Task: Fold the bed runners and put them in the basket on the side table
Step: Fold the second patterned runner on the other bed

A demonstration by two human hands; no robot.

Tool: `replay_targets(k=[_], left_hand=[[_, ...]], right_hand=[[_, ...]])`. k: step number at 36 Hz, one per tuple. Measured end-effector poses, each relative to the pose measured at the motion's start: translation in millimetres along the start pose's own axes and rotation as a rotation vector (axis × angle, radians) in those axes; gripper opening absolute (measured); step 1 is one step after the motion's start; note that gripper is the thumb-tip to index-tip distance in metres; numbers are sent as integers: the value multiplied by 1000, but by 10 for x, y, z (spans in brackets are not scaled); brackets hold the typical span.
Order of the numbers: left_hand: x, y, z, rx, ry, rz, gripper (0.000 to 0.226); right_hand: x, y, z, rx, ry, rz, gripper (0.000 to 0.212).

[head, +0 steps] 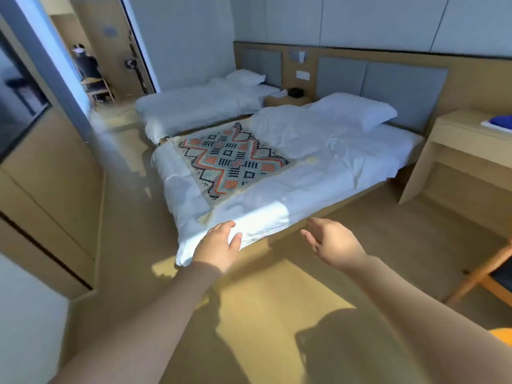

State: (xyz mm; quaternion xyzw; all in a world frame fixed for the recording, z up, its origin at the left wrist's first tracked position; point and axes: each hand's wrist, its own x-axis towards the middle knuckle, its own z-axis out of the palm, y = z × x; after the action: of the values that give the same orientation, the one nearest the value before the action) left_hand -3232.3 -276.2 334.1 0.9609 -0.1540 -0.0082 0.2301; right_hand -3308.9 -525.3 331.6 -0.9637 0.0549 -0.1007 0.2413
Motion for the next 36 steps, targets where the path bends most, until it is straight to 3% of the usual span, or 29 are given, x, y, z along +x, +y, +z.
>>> replay_targets(k=[5,9,13,18,25,36], left_hand=[[-33,-764,-326,-38,30,-120,45],[19,-1487,-614,-137,88,-176,64],[81,-2196,-1025,-130,89,-191,45],[206,-3006,-1477,-76,121,-234,46],[576,-3698,-1817,-11,125,-243,45],[1839,-4198,-1854,-15,90,-192,46]], right_hand=[[388,-735,409,-37,-49,-97,40],[784,-1430,893,-52,-70,-167,37],[1148,-2198,1450,-50,-101,-219,39],[1520,-2942,1978,-24,-130,-253,46],[1993,-3367,2374,14,-164,-212,44],[3333,-3441,2944,-10,-172,-182,45]])
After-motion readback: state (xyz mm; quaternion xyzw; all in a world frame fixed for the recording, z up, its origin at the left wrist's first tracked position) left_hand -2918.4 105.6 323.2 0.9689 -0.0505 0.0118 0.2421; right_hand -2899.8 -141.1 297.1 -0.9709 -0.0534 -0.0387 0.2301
